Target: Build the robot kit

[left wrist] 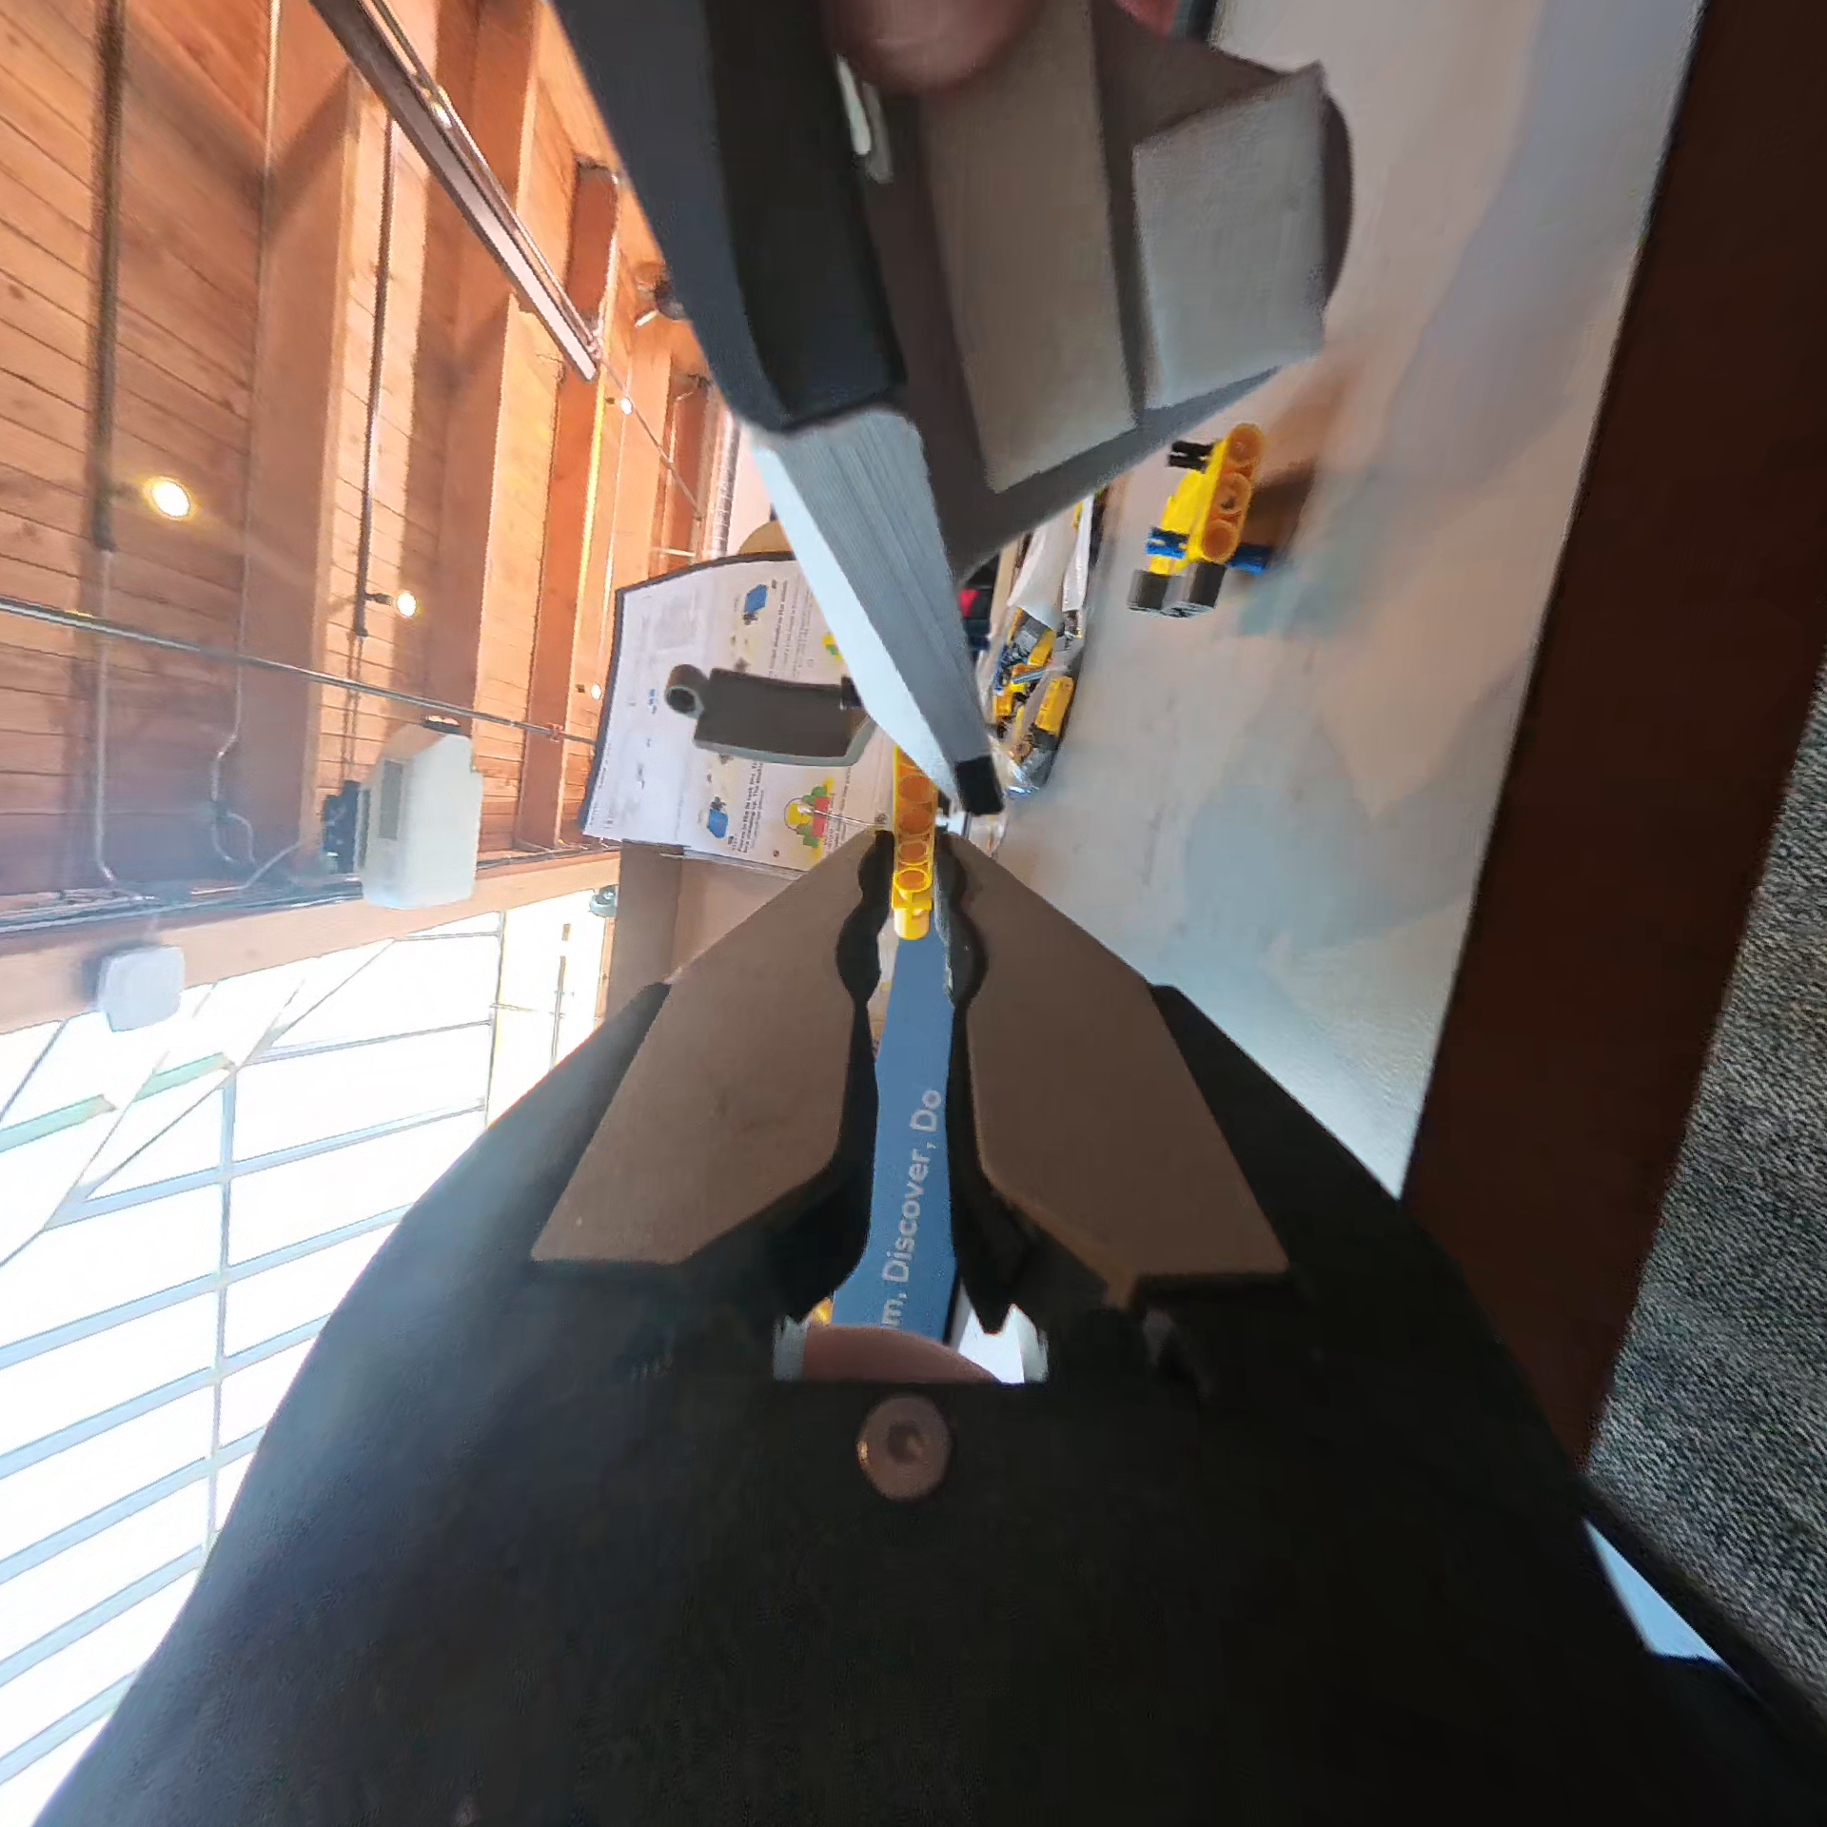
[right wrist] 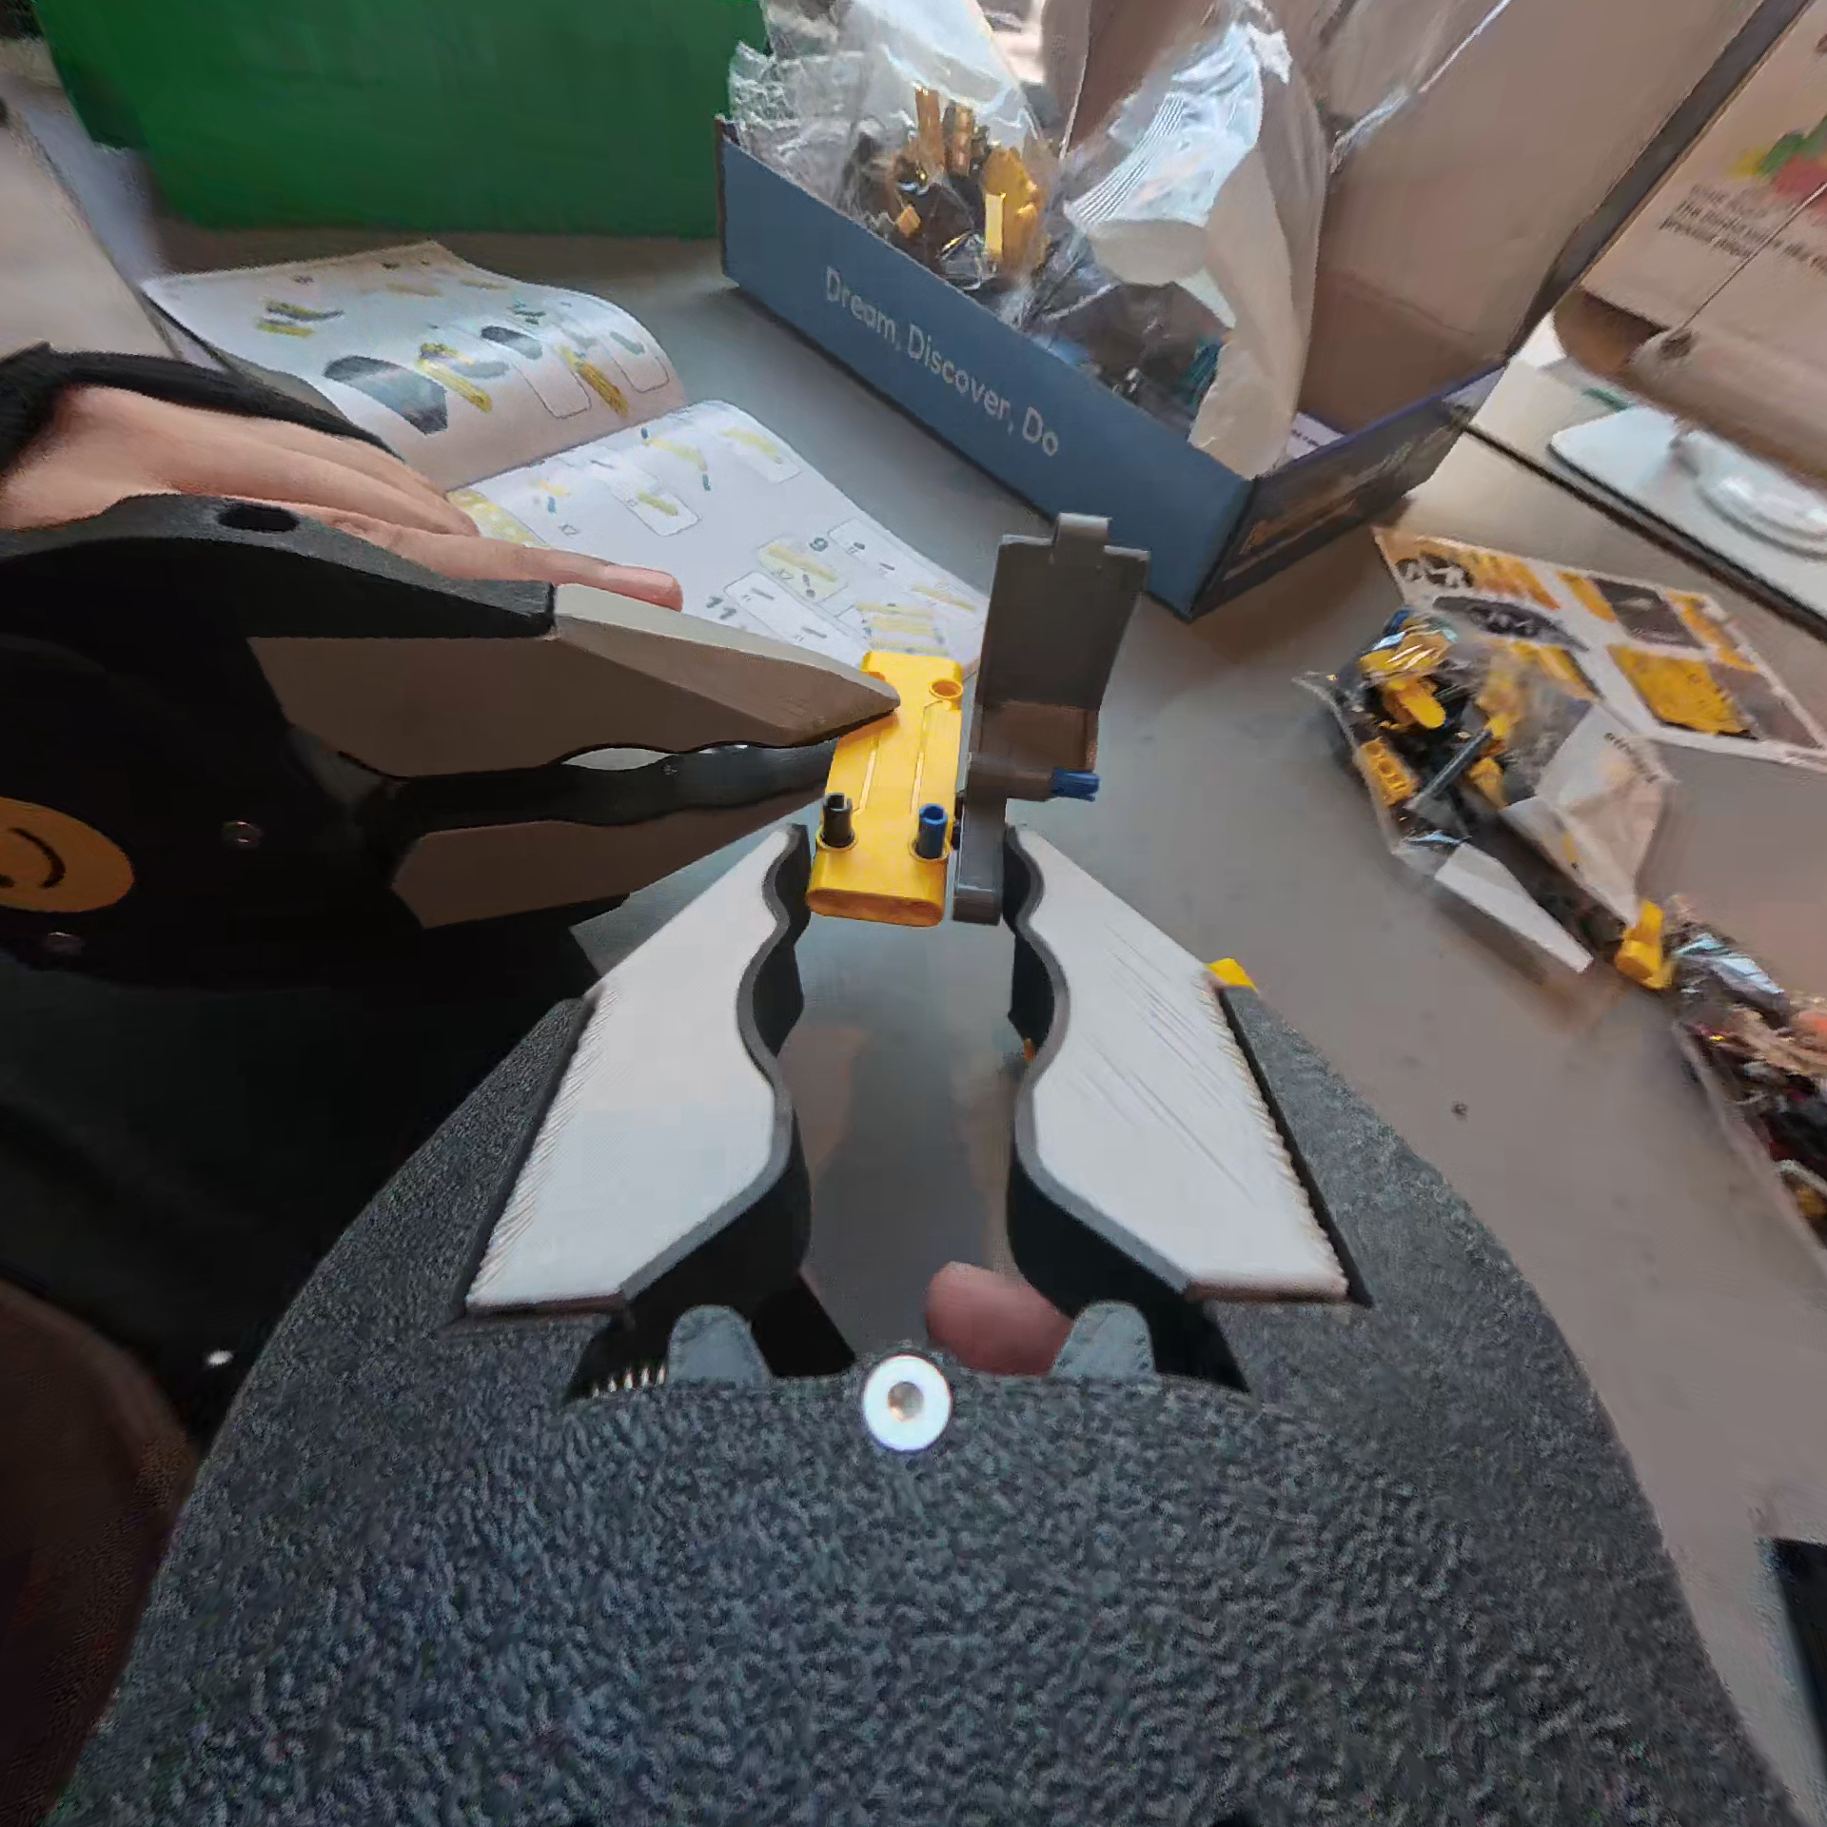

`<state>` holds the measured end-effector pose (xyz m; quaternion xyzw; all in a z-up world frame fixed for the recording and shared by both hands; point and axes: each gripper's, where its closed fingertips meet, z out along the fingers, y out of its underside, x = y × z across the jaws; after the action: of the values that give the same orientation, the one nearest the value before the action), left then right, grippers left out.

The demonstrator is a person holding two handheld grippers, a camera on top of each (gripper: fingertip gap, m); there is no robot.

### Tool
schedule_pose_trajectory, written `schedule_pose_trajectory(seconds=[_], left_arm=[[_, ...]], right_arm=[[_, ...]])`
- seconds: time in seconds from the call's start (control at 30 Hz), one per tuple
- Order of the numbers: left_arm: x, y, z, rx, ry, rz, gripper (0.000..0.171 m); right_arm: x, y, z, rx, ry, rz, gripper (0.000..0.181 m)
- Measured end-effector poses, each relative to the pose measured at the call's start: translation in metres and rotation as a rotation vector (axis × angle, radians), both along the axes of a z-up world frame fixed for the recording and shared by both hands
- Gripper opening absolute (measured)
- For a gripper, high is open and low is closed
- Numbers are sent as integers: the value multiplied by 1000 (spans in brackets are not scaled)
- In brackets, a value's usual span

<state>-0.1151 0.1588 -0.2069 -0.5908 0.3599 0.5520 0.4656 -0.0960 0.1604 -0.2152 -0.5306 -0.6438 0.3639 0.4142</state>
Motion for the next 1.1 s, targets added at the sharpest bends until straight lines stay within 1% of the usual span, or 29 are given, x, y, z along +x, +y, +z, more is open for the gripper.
schedule_pose_trajectory(seconds=[0.13, 0.27, 0.33, 0.37, 0.47, 0.53, 0.57, 0.6, 0.67, 0.7, 0.73, 0.8, 0.83, 0.93, 0.97, 1.07, 1.1], left_arm=[[2, 0, 7, 50, 10, -20, 5], [1, 0, 3, 58, 36, -35, 4], [1, 1, -1, 39, 8, -53, 4], [2, 1, -3, 32, -36, -62, 4], [2, 1, -10, -23, -279, -105, 6], [1, 0, -11, -75, -391, -142, 14], [-4, -1, -8, -79, -464, -146, 24], [-8, -3, -8, -103, -543, -153, 30], [-10, -8, -18, -242, -705, -189, 58], [-9, -12, -18, -278, -776, -220, 61], [-3, -16, -15, -310, -843, -281, 62], [6, -23, -4, -320, -977, -376, 62], [12, -28, -4, -361, -1035, -417, 58], [22, -37, -8, -484, -1199, -471, 43], [28, -41, -9, -540, -1270, -501, 46], [36, -47, -5, -608, -1475, -552, 42], [36, -47, -5, -623, -1530, -556, 32]], right_arm=[[1, 9, 11, 121, 50, -39, 38], [-1, 8, 6, 126, 48, -17, 37], [0, 8, 4, 135, 46, 6, 37], [0, 8, 3, 145, 50, 20, 37], [0, 11, 0, 222, 48, 52, 36], [1, 12, -3, 260, 45, 67, 36], [1, 11, -2, 259, 54, 84, 36], [2, 8, 0, 260, 72, 109, 37], [3, 5, 5, 286, 107, 148, 36], [4, 1, 7, 295, 128, 179, 36], [5, -4, 9, 301, 151, 220, 36], [8, -16, 11, 322, 186, 297, 37], [9, -20, 12, 342, 202, 324, 37], [13, -31, 17, 398, 259, 379, 37], [14, -34, 16, 408, 260, 391, 37], [16, -40, 14, 438, 268, 416, 37], [16, -42, 13, 443, 265, 423, 37]])
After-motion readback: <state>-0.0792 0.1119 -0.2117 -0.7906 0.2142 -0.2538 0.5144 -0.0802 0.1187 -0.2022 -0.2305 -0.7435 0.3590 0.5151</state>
